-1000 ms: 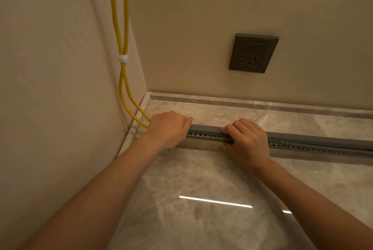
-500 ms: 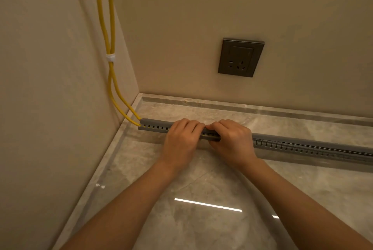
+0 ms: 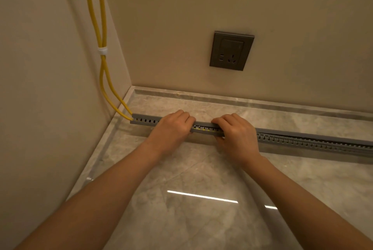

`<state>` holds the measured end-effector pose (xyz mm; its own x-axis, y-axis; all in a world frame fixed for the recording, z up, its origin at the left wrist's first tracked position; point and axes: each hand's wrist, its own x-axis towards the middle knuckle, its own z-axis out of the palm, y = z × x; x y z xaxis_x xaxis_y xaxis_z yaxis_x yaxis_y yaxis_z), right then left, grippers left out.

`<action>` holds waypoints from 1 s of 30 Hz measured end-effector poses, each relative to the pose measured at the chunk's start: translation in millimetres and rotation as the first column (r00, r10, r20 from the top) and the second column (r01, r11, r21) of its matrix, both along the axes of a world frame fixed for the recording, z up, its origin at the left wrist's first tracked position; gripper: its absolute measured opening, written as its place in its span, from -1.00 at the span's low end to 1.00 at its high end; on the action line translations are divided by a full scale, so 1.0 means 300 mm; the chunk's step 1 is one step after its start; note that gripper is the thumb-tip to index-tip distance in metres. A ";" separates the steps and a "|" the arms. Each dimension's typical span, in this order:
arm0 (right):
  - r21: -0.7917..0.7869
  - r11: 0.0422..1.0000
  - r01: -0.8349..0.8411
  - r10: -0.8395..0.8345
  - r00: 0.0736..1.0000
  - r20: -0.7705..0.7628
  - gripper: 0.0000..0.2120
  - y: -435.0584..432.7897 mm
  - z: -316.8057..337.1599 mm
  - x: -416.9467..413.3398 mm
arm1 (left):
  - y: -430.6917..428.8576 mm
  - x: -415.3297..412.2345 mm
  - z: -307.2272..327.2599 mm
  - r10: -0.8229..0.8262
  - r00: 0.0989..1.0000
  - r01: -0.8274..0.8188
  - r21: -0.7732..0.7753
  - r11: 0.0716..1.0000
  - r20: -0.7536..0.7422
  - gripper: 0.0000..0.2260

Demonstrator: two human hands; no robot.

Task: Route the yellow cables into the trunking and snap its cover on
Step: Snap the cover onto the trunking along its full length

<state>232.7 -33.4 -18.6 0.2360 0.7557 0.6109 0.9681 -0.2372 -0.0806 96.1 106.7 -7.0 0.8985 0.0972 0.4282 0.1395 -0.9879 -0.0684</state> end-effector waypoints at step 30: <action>-0.195 0.973 0.120 -0.115 0.993 0.038 -0.74 0.064 0.065 -0.006 | 0.013 0.011 -0.024 0.017 0.996 0.001 -0.213 0.977 0.084 -0.73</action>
<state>230.9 -14.3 0.9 0.3161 0.8297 0.4600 0.9337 -0.3581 0.0044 99.3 110.7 -14.2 0.8583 0.2015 0.4719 0.1439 -0.9773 0.1555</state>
